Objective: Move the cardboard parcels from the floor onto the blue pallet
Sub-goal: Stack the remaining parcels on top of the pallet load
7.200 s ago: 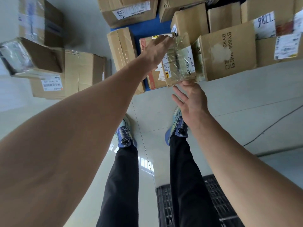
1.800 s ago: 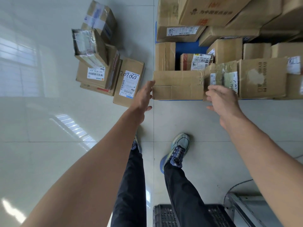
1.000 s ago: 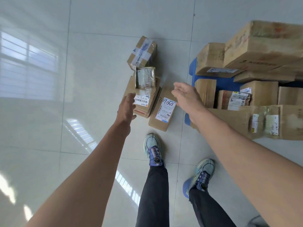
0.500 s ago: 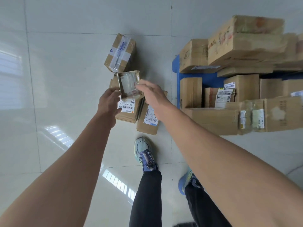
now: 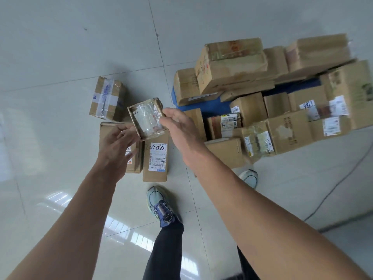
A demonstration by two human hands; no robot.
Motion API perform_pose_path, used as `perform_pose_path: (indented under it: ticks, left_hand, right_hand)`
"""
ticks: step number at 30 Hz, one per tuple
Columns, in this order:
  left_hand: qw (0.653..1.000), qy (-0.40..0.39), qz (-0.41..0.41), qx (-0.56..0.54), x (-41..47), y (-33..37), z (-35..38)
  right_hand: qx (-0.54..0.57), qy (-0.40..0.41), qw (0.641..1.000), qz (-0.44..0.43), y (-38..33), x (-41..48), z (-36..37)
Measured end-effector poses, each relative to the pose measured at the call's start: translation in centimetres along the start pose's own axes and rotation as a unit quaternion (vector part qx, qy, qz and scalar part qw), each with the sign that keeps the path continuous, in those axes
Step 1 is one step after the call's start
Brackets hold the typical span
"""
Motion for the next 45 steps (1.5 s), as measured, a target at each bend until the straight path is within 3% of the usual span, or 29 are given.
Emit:
perform_pose_path:
  ticks: [4,12,19,23,28,31,36,45]
  left_hand:
    - [0.999,-0.035,0.014,0.012,-0.6,0.5,4.4]
    - [0.99,-0.122,-0.033,0.068,-2.1,-0.6,17.0]
    - [0.99,-0.089,-0.019,0.105,-1.5,-2.1,31.5]
    - [0.989,-0.076,-0.047,0.117,0.5,-3.5,40.2]
    - [0.977,-0.119,-0.078,0.159,3.7,-5.9,50.5]
    - [0.966,-0.139,-0.103,0.191,5.6,-8.3,55.8]
    - [0.956,-0.148,-0.103,0.232,8.4,-11.4,60.9]
    - [0.933,-0.157,-0.121,0.3,10.9,-13.3,63.6]
  right_hand:
    - [0.029,0.017,0.999,-0.002,-0.6,-0.7,-5.1]
    - [0.054,0.037,0.998,0.019,2.0,-2.2,-18.0]
    - [0.054,0.102,0.993,0.007,5.2,-1.6,-31.8]
    - [0.058,0.148,0.987,0.038,8.1,0.7,-40.2]
    - [0.061,0.219,0.969,0.101,11.9,4.7,-50.1]
    - [-0.016,0.229,0.963,0.14,13.6,6.7,-54.7]
    - [-0.083,0.206,0.961,0.164,16.5,9.0,-59.4]
    - [-0.182,0.16,0.956,0.167,19.0,11.5,-61.6]
Point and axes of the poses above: each hand's wrist, its own x-axis towards the middle knuckle, its own z-axis out of the palm, y = z × x, the point moved 3 cm from there along x, towards the middle knuckle, and after that the axes turned 7 degrees about -x, right-handed, at the moved point
